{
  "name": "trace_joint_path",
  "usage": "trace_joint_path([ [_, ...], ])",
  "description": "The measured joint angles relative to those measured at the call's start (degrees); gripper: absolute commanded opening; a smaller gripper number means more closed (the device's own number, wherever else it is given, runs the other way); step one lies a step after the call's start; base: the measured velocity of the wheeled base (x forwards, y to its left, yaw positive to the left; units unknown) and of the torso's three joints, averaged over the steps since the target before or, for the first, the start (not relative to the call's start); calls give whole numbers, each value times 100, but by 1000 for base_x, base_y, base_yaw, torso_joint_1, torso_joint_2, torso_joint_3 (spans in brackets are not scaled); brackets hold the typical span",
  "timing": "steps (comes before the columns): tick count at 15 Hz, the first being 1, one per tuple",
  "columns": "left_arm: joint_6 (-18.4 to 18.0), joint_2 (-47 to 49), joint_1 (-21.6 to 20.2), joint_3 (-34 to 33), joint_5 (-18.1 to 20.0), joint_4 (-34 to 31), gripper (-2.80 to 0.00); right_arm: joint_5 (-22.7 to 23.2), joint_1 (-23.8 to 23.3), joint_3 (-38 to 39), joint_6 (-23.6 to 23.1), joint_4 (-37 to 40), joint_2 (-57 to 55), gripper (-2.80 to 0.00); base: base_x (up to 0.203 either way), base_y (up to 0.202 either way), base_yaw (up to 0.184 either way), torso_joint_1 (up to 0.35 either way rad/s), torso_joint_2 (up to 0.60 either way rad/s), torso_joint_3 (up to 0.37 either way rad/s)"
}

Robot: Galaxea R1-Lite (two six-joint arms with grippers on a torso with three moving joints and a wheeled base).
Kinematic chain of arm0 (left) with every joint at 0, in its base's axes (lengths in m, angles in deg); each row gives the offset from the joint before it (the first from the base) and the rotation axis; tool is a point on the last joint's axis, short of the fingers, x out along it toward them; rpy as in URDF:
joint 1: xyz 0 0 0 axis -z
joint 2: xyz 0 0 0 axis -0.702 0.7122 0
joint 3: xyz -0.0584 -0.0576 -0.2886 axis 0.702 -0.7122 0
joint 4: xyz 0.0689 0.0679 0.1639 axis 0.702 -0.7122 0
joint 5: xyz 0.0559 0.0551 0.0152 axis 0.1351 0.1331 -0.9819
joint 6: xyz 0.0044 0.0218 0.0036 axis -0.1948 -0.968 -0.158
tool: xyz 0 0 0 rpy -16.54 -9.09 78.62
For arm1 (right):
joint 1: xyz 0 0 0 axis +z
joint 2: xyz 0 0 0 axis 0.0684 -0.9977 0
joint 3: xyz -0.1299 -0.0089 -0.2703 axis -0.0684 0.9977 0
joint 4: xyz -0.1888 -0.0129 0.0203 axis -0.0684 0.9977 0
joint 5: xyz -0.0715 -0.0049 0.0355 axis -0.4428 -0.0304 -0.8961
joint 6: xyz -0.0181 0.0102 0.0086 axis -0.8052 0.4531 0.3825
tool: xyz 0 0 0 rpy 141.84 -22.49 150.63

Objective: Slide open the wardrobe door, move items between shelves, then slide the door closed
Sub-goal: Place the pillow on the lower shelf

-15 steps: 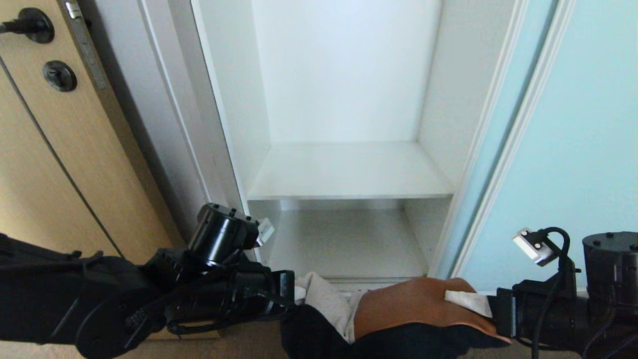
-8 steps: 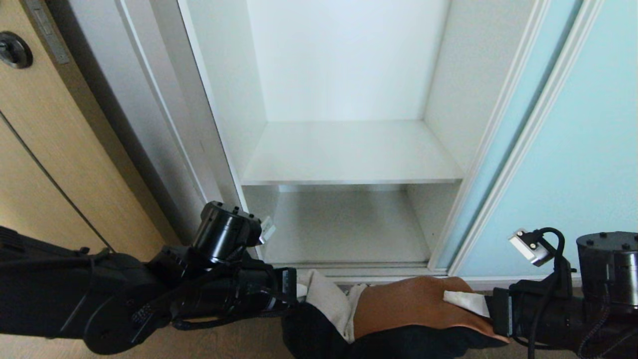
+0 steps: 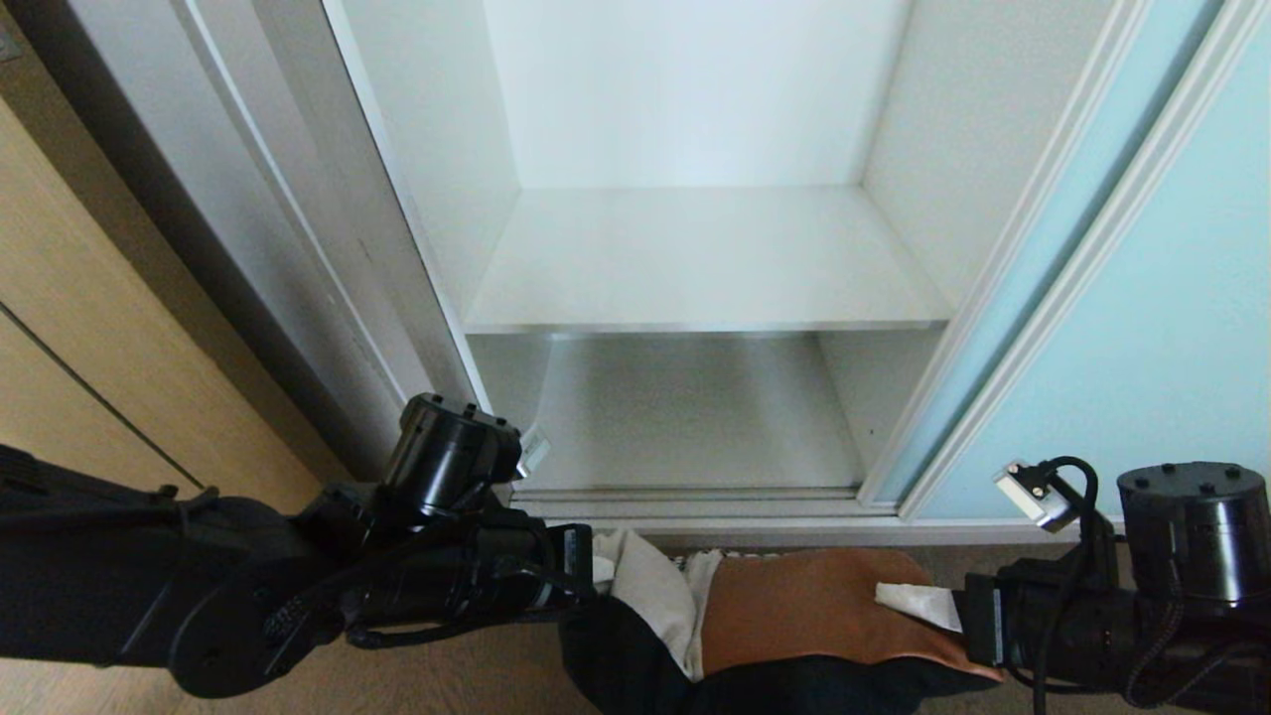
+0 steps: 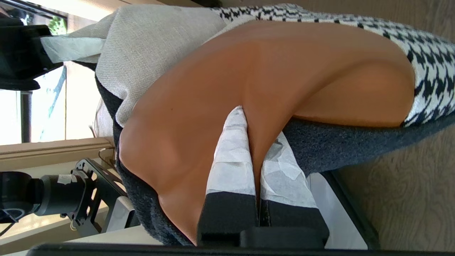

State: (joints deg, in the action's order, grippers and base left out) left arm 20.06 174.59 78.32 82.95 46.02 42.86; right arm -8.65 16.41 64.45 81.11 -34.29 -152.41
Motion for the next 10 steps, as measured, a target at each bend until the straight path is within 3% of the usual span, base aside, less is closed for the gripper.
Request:
trace_joint_path([
  [10, -11, 0, 0, 37, -1, 0, -280, -16, 4, 80, 9, -309, -201, -280, 0, 0, 0, 1, 6, -198],
])
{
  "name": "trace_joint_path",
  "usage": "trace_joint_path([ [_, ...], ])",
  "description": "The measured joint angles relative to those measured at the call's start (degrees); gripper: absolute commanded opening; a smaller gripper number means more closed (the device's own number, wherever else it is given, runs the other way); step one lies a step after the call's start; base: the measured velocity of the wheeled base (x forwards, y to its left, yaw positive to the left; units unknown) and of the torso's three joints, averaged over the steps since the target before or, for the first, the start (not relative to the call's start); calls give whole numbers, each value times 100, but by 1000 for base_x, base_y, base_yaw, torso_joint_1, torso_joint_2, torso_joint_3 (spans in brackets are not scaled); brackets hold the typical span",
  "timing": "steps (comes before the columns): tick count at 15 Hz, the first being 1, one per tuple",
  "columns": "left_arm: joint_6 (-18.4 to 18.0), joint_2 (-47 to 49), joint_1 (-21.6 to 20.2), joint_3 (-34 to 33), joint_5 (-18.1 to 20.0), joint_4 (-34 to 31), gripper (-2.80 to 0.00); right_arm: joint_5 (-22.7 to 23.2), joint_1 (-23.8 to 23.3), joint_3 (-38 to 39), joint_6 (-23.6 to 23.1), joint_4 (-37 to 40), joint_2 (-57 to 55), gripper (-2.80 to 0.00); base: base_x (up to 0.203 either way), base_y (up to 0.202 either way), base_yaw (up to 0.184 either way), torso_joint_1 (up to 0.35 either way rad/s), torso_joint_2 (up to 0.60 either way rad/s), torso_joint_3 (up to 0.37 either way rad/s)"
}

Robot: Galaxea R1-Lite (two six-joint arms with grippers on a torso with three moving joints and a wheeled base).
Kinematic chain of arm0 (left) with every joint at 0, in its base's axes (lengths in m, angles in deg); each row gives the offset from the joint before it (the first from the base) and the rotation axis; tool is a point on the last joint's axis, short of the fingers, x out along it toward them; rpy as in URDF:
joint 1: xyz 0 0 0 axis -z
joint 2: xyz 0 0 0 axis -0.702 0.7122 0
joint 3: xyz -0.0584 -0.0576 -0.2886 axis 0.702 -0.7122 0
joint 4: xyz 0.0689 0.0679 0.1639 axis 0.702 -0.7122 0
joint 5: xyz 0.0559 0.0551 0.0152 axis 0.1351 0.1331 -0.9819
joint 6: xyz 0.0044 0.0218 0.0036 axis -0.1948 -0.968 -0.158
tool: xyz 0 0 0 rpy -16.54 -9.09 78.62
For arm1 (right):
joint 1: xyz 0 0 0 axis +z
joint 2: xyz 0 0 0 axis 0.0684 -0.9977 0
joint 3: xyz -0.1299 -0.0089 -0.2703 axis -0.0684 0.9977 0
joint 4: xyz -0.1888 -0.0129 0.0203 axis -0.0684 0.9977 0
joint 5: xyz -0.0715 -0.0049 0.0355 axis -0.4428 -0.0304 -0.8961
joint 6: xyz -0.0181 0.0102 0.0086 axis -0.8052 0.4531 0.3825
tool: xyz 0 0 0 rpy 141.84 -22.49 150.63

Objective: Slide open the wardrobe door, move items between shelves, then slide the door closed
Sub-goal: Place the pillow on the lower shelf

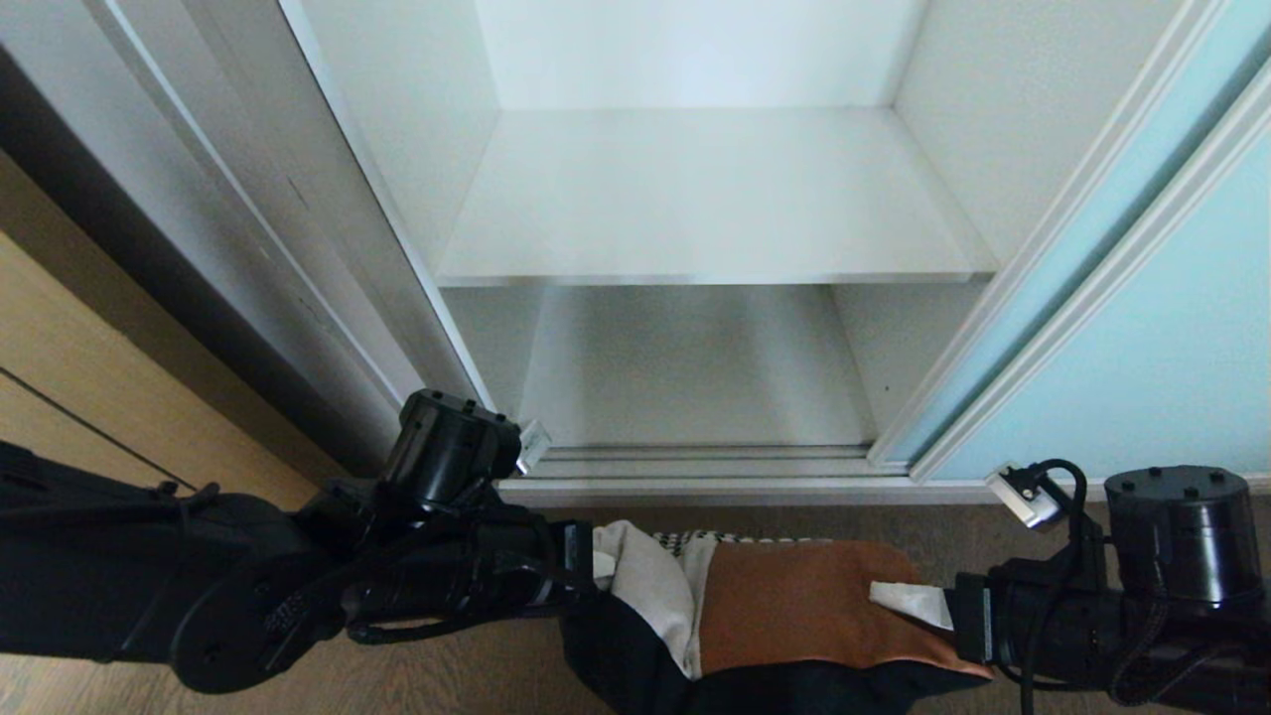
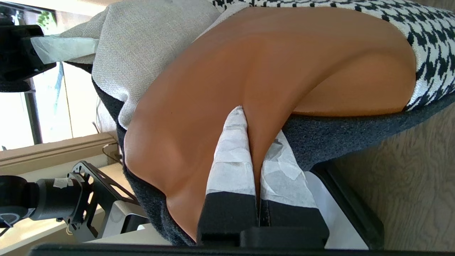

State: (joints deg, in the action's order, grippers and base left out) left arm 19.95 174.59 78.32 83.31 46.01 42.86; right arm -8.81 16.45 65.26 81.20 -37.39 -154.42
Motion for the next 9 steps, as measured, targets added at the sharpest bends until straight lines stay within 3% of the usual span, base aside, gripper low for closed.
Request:
trace_joint_path([
  [6, -5, 42, 3, -23, 10, 0, -280, -2, 0, 5, 0, -6, -13, -280, 0, 0, 0, 1, 6, -191],
  [9, -9, 119, 13, -37, 18, -2, -280, 5, 0, 5, 0, -6, -22, -280, 0, 0, 0, 4, 2, -57],
])
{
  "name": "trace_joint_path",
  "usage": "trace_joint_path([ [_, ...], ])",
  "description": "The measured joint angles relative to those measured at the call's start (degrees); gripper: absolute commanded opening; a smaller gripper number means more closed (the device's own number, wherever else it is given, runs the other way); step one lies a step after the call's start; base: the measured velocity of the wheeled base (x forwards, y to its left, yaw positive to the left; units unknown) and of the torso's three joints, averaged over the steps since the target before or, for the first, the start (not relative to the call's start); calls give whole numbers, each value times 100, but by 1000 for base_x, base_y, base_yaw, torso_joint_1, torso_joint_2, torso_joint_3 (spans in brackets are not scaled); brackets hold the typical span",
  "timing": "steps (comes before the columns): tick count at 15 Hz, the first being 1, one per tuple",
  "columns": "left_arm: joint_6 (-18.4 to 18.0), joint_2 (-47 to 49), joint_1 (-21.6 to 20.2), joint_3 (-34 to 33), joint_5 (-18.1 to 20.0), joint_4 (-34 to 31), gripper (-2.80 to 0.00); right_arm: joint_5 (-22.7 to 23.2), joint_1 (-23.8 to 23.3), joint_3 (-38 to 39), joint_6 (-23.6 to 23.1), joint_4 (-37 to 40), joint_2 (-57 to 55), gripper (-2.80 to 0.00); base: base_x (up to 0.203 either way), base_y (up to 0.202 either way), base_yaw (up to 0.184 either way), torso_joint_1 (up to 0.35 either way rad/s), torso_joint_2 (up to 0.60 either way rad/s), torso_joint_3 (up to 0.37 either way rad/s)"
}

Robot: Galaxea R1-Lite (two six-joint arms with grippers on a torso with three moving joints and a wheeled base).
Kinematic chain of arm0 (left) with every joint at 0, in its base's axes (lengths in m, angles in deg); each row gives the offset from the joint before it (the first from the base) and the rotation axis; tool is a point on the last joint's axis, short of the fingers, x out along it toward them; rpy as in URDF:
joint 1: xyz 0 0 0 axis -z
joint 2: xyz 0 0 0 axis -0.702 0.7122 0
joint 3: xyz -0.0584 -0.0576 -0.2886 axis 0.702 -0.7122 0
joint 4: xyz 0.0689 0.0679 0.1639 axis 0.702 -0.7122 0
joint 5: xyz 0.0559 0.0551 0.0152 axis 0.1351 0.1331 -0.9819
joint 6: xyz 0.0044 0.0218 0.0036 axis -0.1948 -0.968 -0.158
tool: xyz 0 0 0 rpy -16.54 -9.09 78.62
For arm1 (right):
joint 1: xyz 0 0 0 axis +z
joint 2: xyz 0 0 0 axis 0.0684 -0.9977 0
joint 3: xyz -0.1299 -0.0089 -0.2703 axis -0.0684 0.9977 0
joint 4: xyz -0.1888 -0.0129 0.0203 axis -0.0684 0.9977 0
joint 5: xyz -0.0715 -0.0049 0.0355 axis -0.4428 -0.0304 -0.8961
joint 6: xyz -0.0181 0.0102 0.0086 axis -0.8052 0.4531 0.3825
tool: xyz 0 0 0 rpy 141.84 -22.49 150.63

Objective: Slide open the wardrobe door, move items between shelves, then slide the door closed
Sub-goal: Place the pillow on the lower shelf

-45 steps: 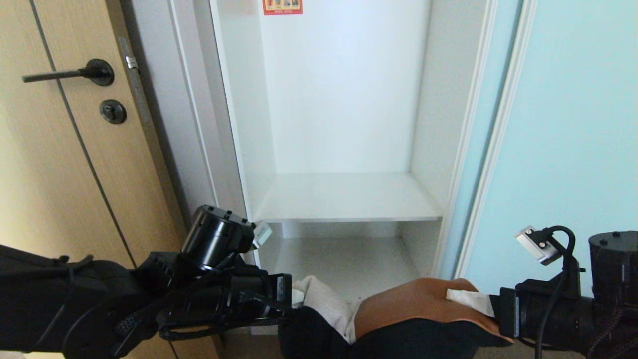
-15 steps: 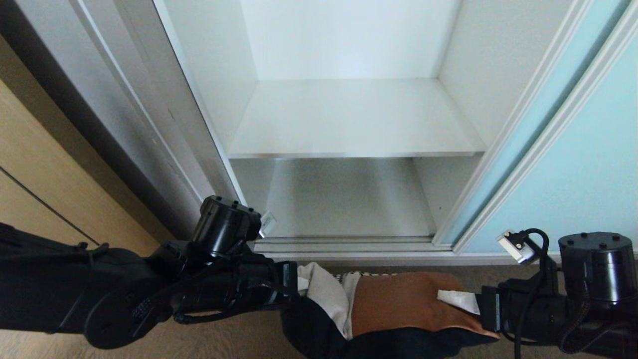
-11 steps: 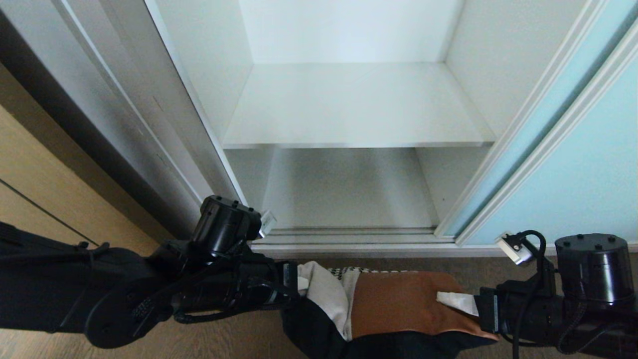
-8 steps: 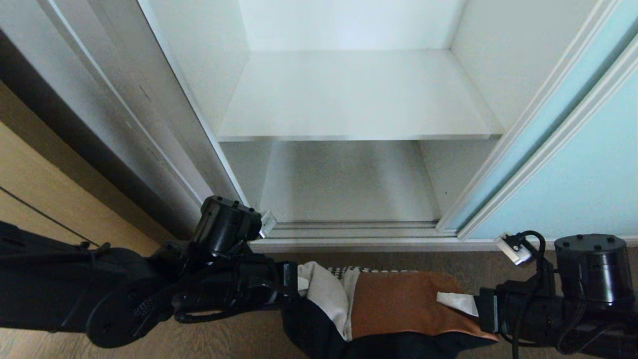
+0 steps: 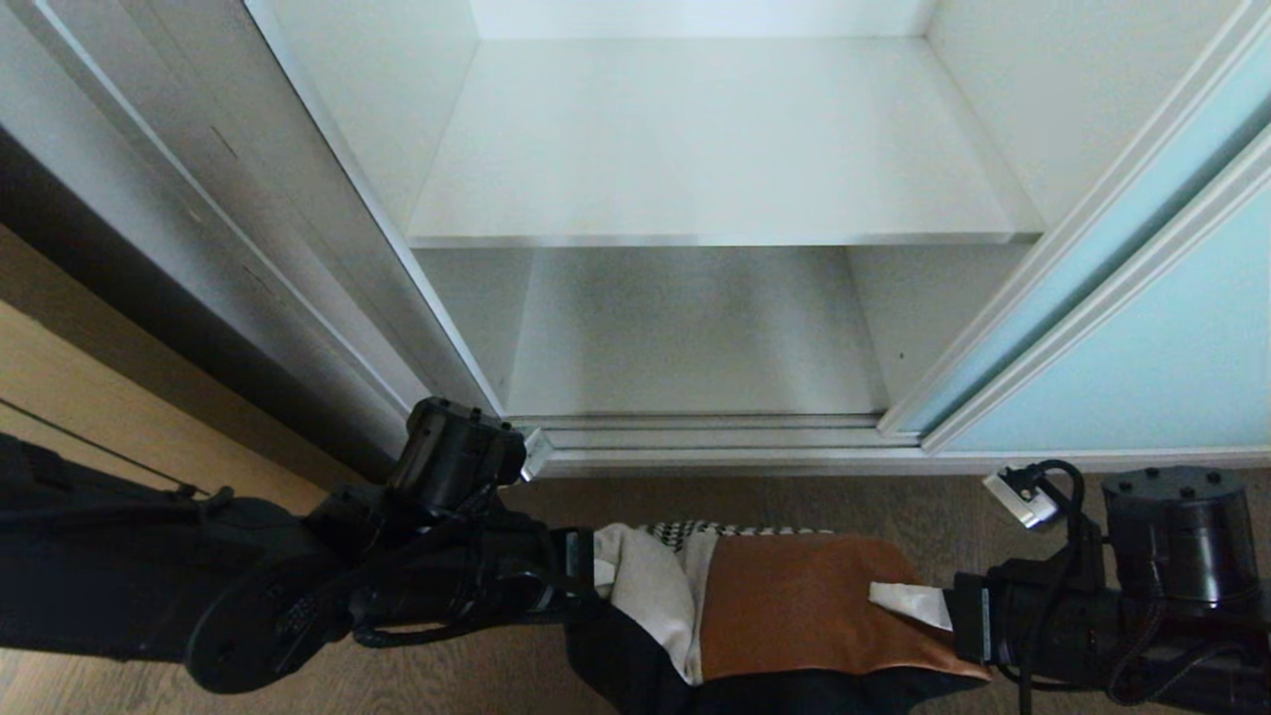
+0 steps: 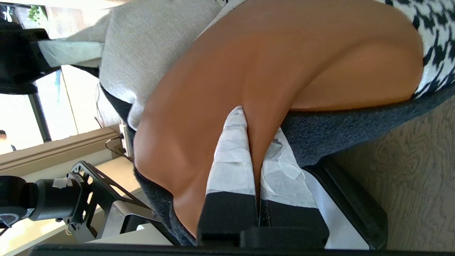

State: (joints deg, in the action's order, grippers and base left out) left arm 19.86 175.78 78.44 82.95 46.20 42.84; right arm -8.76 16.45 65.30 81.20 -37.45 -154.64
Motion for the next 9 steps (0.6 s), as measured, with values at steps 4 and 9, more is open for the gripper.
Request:
trace_joint_path([
  [4, 7, 84, 2, 13, -5, -3, -280, 2, 0, 0, 0, 5, -15, -280, 0, 0, 0, 0, 0, 0],
  [9, -1, 213, -2, 30, -22, 25, -280, 2, 0, 28, -4, -97, -132, -280, 0, 0, 0, 0, 0, 0],
])
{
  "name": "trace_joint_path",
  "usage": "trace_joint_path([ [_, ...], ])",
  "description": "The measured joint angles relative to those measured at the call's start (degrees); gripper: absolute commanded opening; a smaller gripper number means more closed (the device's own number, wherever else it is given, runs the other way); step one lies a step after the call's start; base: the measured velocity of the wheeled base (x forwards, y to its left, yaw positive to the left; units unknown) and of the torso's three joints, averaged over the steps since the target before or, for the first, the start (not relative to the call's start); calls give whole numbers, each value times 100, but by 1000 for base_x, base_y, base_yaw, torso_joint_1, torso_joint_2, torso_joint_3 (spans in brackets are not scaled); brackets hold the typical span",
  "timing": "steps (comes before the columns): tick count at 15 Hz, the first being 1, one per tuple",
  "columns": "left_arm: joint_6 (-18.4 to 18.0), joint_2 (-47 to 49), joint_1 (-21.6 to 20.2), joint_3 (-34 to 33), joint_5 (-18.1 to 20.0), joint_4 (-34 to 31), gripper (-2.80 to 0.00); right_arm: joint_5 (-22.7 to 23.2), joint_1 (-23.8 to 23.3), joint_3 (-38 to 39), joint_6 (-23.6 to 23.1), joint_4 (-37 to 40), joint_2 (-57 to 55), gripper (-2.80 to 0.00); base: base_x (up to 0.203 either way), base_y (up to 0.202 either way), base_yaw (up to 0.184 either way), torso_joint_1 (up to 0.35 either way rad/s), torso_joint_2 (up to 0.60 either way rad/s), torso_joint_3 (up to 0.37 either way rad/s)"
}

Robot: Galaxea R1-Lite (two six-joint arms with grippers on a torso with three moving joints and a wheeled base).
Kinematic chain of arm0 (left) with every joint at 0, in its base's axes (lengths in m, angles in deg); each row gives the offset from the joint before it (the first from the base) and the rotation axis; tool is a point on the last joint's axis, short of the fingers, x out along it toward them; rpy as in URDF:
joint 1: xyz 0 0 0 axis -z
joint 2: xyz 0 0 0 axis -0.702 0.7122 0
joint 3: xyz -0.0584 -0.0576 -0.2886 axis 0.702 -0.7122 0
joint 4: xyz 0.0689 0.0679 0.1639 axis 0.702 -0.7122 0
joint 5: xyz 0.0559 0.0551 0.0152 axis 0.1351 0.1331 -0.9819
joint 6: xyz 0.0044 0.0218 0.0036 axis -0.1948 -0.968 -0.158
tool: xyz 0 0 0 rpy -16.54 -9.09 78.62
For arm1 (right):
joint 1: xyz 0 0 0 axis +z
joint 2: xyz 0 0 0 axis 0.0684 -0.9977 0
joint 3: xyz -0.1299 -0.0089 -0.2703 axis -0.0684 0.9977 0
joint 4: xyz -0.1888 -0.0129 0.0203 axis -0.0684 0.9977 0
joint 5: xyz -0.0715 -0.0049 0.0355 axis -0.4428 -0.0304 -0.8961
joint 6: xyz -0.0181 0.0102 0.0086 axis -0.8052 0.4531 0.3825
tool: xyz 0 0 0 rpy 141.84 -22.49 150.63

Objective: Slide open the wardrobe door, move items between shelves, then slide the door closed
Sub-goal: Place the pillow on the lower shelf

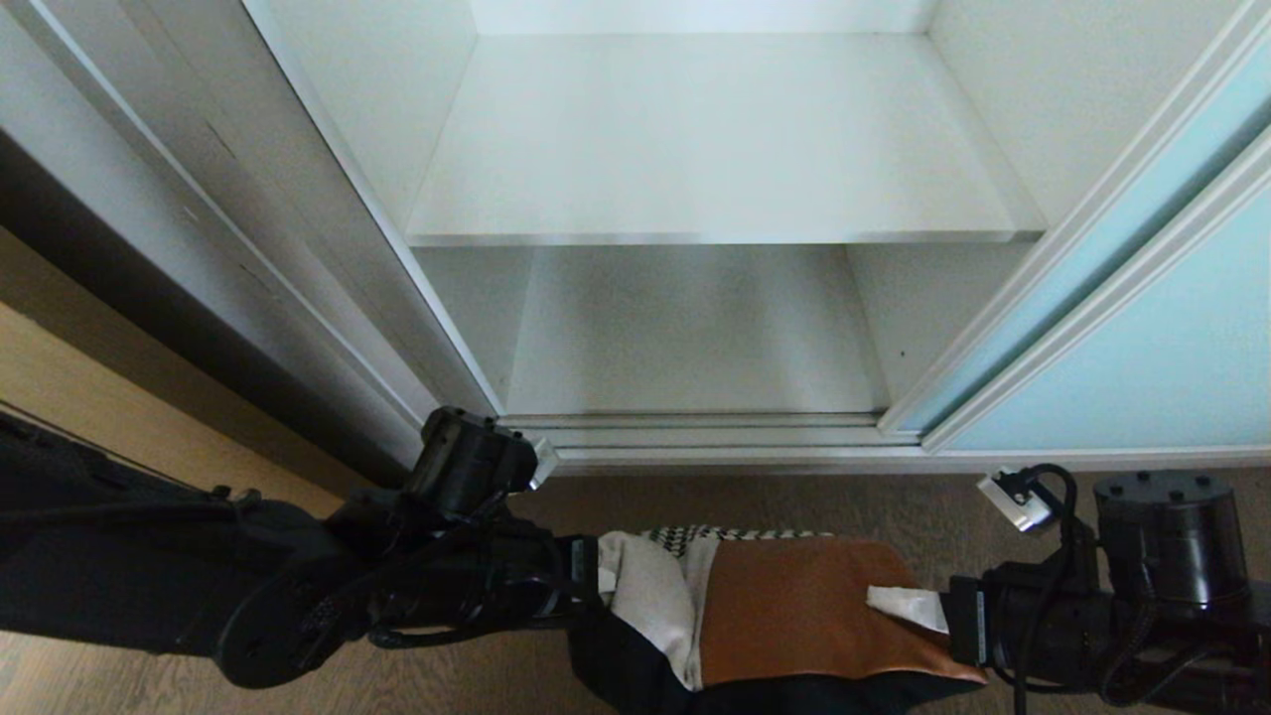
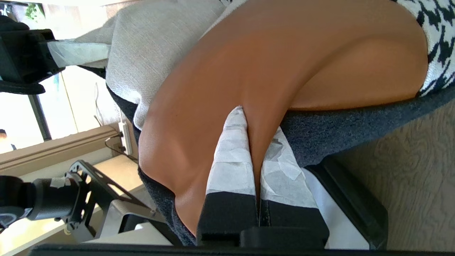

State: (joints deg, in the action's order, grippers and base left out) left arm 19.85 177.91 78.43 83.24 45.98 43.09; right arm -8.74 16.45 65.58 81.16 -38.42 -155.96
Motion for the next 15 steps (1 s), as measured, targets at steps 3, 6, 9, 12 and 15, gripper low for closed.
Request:
trace_joint_path([
  [3, 18, 123, -21, 50, -22, 404, -280, -33, -9, -60, -20, -275, -180, -280, 0, 0, 0, 0, 0, 0],
  [6, 165, 170, -136, 275, -166, 766, -280, -92, -85, -312, -46, -333, -283, -280, 0, 0, 0, 0, 0, 0],
  [9, 213, 226, -293, 735, -188, 824, -280, -127, -230, -825, -88, -342, -352, -280, 0, 0, 0, 0, 0, 0],
  [12, 179, 488, -479, 1228, -197, 855, -280, -126, -413, -1513, -107, -347, -605, -280, 0, 0, 0, 0, 0, 0],
  [15, 143, 1011, -731, 1653, -204, 1371, -280, -123, -573, -2144, -110, -498, -1209, -280, 0, 0, 0, 0, 0, 0],
])
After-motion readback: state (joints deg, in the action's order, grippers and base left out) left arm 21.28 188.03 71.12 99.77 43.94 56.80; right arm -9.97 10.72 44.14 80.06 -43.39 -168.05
